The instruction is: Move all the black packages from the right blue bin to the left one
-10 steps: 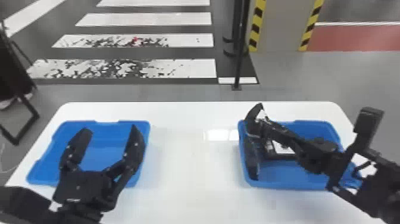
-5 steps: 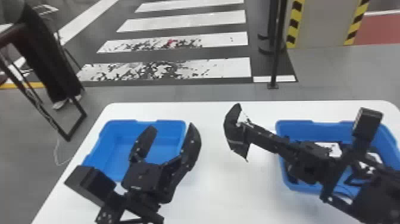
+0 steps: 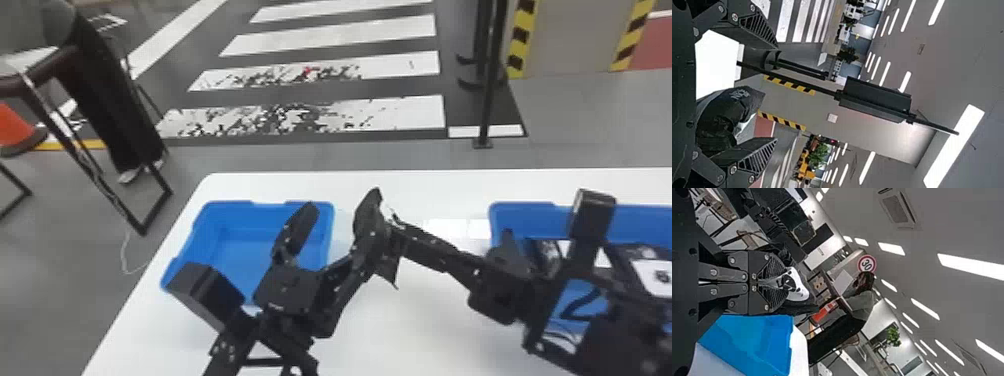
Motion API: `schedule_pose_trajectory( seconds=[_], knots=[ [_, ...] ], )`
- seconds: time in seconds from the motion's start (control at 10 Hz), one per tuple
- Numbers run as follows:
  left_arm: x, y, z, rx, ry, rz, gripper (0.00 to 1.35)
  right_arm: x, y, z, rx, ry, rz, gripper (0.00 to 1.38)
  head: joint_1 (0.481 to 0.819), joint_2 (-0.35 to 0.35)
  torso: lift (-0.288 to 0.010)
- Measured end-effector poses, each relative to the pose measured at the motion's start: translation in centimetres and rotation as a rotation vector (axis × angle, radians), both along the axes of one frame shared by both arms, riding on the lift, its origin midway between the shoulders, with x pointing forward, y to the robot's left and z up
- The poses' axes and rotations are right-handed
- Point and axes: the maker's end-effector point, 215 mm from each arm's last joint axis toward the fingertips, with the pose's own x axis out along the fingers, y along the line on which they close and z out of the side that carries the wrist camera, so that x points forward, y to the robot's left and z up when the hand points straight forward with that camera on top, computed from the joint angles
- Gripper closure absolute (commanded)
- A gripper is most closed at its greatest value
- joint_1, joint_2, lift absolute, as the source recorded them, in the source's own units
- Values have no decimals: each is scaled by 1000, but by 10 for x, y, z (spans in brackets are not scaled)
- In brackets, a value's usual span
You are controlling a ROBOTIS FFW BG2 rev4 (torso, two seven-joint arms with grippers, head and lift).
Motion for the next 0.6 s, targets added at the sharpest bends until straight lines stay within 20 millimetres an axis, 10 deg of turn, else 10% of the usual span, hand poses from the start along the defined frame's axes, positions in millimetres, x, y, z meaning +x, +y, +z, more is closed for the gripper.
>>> schedule_pose_trajectory(
  seconds=[0.3,0.6],
  knots=[
    [0,-10,-8,-2,29,-33,288,-2,12,7,15,-16,19,1193,695,258,-132],
    [1,-2,-13,4,43,-15,756,2,12,19,37,-45,8,1193,695,265,-132]
  ],
)
